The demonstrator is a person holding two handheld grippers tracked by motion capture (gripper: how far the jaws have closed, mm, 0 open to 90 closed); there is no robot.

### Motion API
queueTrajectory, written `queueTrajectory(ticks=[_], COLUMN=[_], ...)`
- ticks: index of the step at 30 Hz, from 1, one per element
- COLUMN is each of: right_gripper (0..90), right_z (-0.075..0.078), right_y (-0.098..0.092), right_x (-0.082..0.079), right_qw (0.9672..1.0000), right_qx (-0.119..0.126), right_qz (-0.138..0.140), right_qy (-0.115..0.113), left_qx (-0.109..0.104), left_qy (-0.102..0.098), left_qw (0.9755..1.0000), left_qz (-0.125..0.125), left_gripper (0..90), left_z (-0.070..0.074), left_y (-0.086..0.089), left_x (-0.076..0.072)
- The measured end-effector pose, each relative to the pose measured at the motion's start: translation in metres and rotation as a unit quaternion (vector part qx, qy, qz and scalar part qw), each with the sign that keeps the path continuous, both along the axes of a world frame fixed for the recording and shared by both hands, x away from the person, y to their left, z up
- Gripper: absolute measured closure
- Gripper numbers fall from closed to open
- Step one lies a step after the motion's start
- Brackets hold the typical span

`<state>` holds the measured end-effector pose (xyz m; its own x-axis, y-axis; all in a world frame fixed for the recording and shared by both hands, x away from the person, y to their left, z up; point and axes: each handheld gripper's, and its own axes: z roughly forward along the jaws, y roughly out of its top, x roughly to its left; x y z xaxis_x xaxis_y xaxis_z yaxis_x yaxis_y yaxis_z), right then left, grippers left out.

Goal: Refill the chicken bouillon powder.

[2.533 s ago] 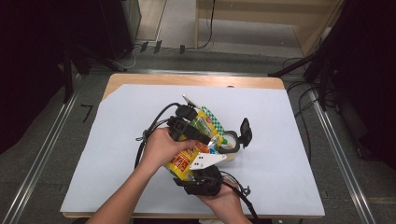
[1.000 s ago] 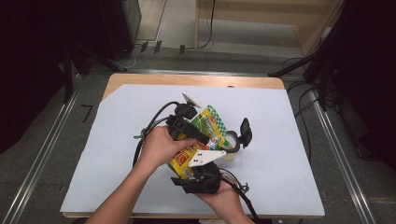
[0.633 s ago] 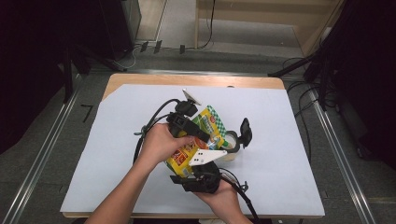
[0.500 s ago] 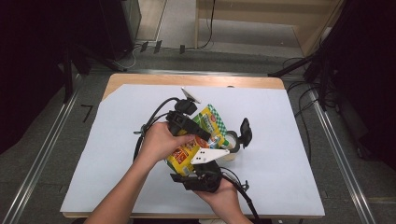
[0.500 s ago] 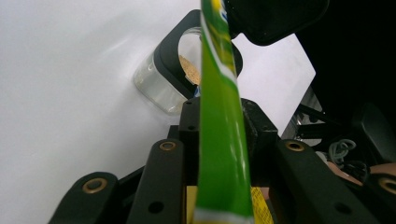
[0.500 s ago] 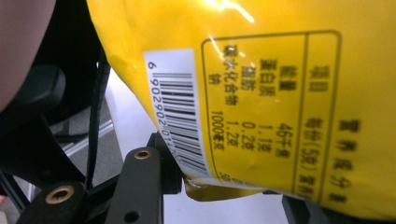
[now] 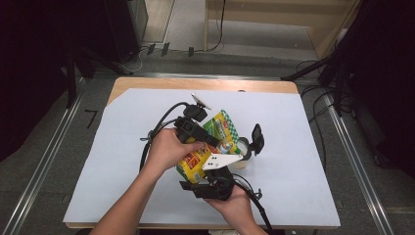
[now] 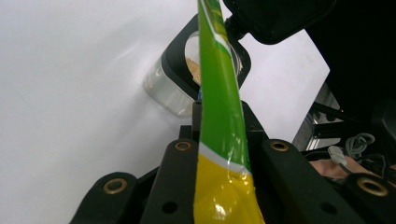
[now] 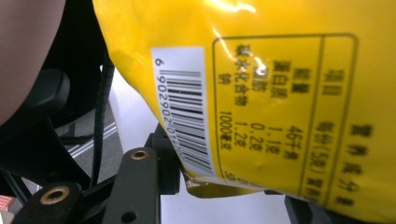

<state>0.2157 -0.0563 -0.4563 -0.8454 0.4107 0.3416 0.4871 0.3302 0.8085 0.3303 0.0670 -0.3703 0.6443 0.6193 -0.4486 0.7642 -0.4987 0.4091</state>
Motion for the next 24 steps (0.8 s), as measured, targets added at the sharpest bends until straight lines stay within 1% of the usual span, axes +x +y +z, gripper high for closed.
queueTrajectory(ticks=[2, 3, 4, 5, 6, 7, 8, 10, 13, 16, 19, 20, 21, 24], right_gripper=[59.9, 56.9, 56.9, 55.6, 55.4, 57.1, 57.1, 61.3, 62.1, 62.1, 62.1, 62.1, 62.3, 62.5], right_z=[0.0, -0.001, -0.001, -0.002, -0.002, -0.002, -0.002, -0.002, -0.002, -0.001, 0.0, 0.0, 0.002, 0.003], right_y=[0.0, 0.002, 0.002, 0.004, 0.006, 0.008, 0.008, 0.009, 0.008, 0.008, 0.007, 0.007, 0.006, 0.005], right_x=[0.0, 0.0, 0.0, 0.0, -0.002, -0.003, -0.003, -0.003, -0.003, -0.002, -0.001, 0.0, 0.001, 0.002], right_qw=[1.0, 0.9999, 0.9999, 0.9998, 0.9995, 0.999, 0.999, 0.9988, 0.9989, 0.999, 0.9993, 0.9993, 0.9995, 0.9997], right_qx=[-0.003, -0.01, -0.01, -0.018, -0.027, -0.036, -0.036, -0.039, -0.039, -0.039, -0.032, -0.032, -0.028, -0.021], right_qz=[0.001, 0.008, 0.008, 0.013, 0.013, 0.017, 0.017, 0.017, 0.013, 0.013, 0.011, 0.01, 0.01, 0.01], right_qy=[-0.001, 0.0, 0.0, -0.004, -0.013, -0.021, -0.021, -0.024, -0.021, -0.019, -0.017, -0.015, -0.01, -0.006], left_qx=[0.003, 0.009, 0.009, 0.008, 0.006, 0.005, 0.005, 0.005, 0.007, 0.008, 0.004, 0.0, -0.001, -0.003], left_qy=[-0.004, -0.007, -0.007, -0.004, -0.006, -0.005, -0.007, -0.008, -0.012, -0.011, 0.004, 0.012, 0.019, 0.039], left_qw=[1.0, 0.9999, 0.9999, 0.9999, 0.9999, 0.9999, 0.9999, 0.9998, 0.9998, 0.9998, 0.9999, 0.9999, 0.9998, 0.9992], left_qz=[0.002, 0.007, 0.007, 0.008, 0.01, 0.011, 0.012, 0.015, 0.015, 0.014, 0.01, 0.012, 0.01, 0.009], left_gripper=[83.8, 85.3, 85.9, 85.9, 86.5, 87.6, 87.6, 87.9, 88.0, 88.0, 87.8, 87.7, 87.8, 87.7], left_z=[0.0, -0.001, -0.001, -0.001, 0.0, 0.0, 0.001, 0.001, 0.002, 0.002, 0.002, 0.001, 0.0, 0.0], left_y=[-0.001, -0.001, -0.001, 0.0, 0.001, 0.002, 0.003, 0.003, 0.002, 0.001, 0.0, 0.0, 0.0, 0.0], left_x=[0.0, 0.0, 0.0, 0.001, 0.001, 0.001, 0.001, 0.001, 0.0, 0.001, 0.007, 0.009, 0.012, 0.018])
